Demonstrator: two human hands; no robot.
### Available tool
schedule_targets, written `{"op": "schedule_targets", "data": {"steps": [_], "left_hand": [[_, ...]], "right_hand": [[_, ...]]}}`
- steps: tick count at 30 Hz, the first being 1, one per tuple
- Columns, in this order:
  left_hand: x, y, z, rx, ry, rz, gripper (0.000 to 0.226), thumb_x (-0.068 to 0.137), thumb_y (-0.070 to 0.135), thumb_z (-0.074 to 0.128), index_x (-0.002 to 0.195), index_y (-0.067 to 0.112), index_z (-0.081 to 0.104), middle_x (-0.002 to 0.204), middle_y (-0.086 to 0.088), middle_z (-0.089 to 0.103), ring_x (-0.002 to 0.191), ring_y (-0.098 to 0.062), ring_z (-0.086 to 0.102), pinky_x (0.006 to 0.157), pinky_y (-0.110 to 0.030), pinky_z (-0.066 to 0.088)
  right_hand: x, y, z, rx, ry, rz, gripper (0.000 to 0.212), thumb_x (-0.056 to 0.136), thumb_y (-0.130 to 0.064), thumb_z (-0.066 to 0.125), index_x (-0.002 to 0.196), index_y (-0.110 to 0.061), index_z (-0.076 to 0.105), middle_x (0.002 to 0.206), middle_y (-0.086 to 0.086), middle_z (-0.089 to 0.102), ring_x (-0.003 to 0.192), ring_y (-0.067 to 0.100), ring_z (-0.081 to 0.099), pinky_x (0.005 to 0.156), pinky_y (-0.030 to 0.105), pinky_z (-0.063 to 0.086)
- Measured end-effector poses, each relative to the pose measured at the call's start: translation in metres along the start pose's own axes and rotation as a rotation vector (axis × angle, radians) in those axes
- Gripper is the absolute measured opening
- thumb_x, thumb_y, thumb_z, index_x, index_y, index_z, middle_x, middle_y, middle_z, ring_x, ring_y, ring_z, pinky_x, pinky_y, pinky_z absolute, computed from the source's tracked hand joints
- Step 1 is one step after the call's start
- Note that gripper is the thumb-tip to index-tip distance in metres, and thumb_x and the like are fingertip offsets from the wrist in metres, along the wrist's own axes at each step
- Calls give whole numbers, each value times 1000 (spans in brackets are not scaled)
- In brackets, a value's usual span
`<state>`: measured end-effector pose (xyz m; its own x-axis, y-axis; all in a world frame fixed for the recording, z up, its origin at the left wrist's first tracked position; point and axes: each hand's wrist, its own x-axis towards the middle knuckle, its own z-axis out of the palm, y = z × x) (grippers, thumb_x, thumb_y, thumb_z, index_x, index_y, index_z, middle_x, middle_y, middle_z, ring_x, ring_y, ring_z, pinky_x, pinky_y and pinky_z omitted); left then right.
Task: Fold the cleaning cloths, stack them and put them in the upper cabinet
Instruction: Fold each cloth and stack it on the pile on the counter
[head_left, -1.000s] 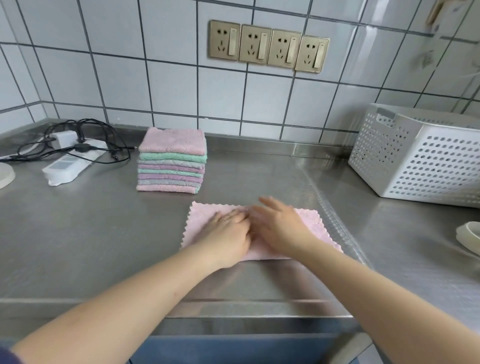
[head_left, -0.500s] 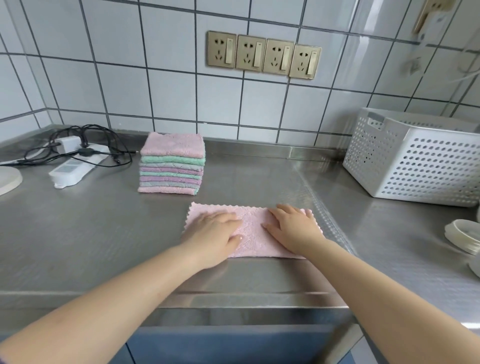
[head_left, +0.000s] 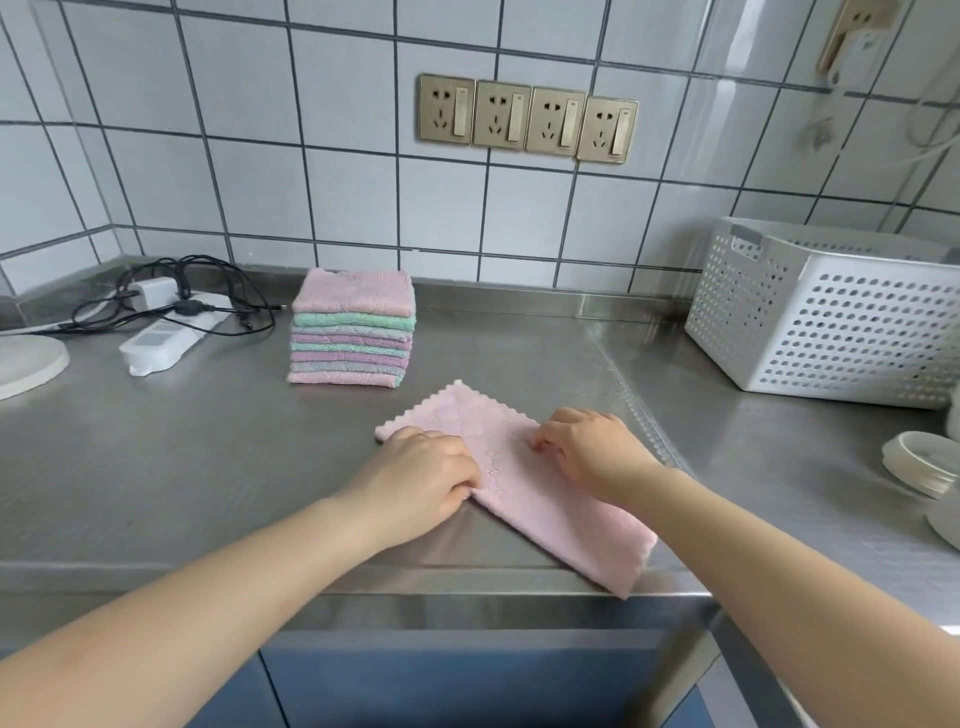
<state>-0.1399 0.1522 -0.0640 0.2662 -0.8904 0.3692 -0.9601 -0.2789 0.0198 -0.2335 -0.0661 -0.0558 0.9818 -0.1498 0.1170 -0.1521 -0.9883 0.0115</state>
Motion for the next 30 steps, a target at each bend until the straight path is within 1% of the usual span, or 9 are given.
{"op": "schedule_targets", "data": {"steps": [4,8,11,14,16,20,24,27,30], "left_hand": [[-6,-7,-3,16,34,-23,11,63,30,62,71,34,70,74,18,67,70,-7,66,68,-26,50],[-6,-11,-5,-47,-52,-90,14,81,20,63,89,28,71,98,13,69,93,-14,64,85,-28,41],[-9,-12,-6,-125,-57,-69,16,85,17,61,97,22,70,107,9,68,100,-17,62,88,-25,40],[-18,-10,-8,-148,-152,-28,26,87,24,58,111,27,66,125,13,60,120,-5,50,106,-27,29],[-28,-5,-13,-192,-253,-4,41,83,40,46,122,33,59,137,19,48,128,9,33,115,-30,18],[-51,14,-26,-206,-463,91,65,77,47,31,141,36,35,147,26,14,134,16,7,116,-19,-3],[-63,27,-24,-73,-485,115,65,85,35,38,146,36,17,149,21,-4,139,7,-2,115,-21,-9],[-65,35,-15,-94,-275,98,62,81,35,22,141,31,37,151,11,24,140,-2,22,117,-29,1],[-59,41,-19,-298,-210,-34,64,73,39,21,124,28,59,133,10,56,126,-2,47,117,-23,10]], "right_hand": [[-26,-1,-5,-28,-2,-34,30,97,-23,38,115,-29,62,113,-4,59,103,23,57,88,32,42],[-52,-12,-19,-26,-37,-76,29,95,-21,41,111,-26,65,109,-5,61,100,20,58,86,28,41],[-67,-19,-26,6,-72,-120,30,95,-20,43,114,-25,66,111,-5,61,100,18,58,82,23,38],[-83,-13,-23,7,-37,-208,34,92,-18,46,121,-24,64,113,0,61,101,21,58,79,22,37],[-96,-5,-18,3,-46,-248,41,88,-19,46,125,-25,61,122,1,60,107,22,58,87,23,38],[-122,1,-18,168,-94,-222,51,88,-12,51,135,-33,49,146,-8,40,133,10,38,110,20,26],[-140,-3,-14,141,-155,-239,67,82,-23,57,143,-36,33,148,-22,18,137,-5,12,115,17,7],[-141,-8,-6,109,-69,-238,63,82,-24,60,141,-35,39,149,-19,26,136,-5,14,118,28,8],[-139,-16,-6,271,53,-181,38,85,-18,59,122,-27,62,132,-12,56,129,0,42,117,32,16]]}}
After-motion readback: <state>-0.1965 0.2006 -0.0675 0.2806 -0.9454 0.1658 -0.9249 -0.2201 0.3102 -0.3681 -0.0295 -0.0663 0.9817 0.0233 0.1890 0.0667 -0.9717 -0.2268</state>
